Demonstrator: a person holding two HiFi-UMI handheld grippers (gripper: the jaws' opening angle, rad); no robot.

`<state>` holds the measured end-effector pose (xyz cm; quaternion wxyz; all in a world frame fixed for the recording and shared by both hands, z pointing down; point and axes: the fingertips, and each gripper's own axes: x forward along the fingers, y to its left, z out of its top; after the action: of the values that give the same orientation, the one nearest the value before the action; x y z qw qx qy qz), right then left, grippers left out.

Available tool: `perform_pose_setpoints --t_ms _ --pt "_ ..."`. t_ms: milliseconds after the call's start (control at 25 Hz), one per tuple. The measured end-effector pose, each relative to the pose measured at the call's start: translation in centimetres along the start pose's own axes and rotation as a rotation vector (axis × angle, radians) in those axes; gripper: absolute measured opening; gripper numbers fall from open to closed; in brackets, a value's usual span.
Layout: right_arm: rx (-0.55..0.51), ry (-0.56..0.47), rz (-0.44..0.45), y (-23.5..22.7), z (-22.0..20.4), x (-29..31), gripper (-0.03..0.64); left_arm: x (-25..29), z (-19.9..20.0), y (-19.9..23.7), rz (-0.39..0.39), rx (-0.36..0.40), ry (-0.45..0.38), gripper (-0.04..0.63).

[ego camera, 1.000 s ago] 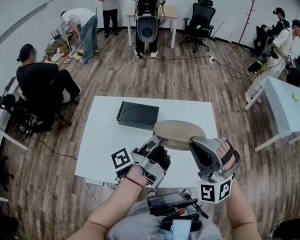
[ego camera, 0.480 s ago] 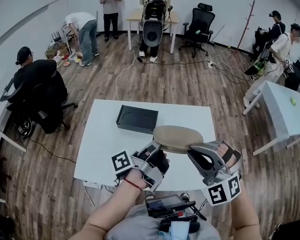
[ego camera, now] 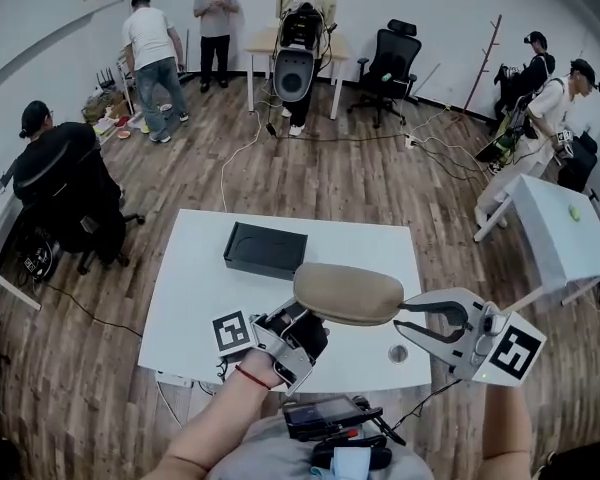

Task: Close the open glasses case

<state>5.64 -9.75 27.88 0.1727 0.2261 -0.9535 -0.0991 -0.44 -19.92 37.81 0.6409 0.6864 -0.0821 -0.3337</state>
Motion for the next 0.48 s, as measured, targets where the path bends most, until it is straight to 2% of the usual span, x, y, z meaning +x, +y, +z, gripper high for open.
perform_pose_setpoints --t_ms 80,160,240,320,480 --pt "0.069 0.008 -0.014 -1.8 0.9 -0.7 0.064 -0.1 0.0 0.1 0.023 0.016 0.011 0.092" --pt "0.107 0.036 0.017 -3.1 0.8 -0.6 0.254 -0.2 -0.1 0.3 0.035 0.020 0.023 0.092" --pt "0.169 0.089 0.079 -3.8 -0.7 0.4 0.264 -0.4 -0.5 0.8 0.041 0.019 0.038 0.092" --pt "0.280 0.138 0.158 -3.9 -2.5 1.7 0.269 -0.7 -1.0 1.2 0.046 0.020 0.064 0.092" --pt "0.470 0.240 0.371 -2.3 -4.3 2.7 0.301 -0.6 -2.4 1.2 0.060 0.041 0.139 0.092"
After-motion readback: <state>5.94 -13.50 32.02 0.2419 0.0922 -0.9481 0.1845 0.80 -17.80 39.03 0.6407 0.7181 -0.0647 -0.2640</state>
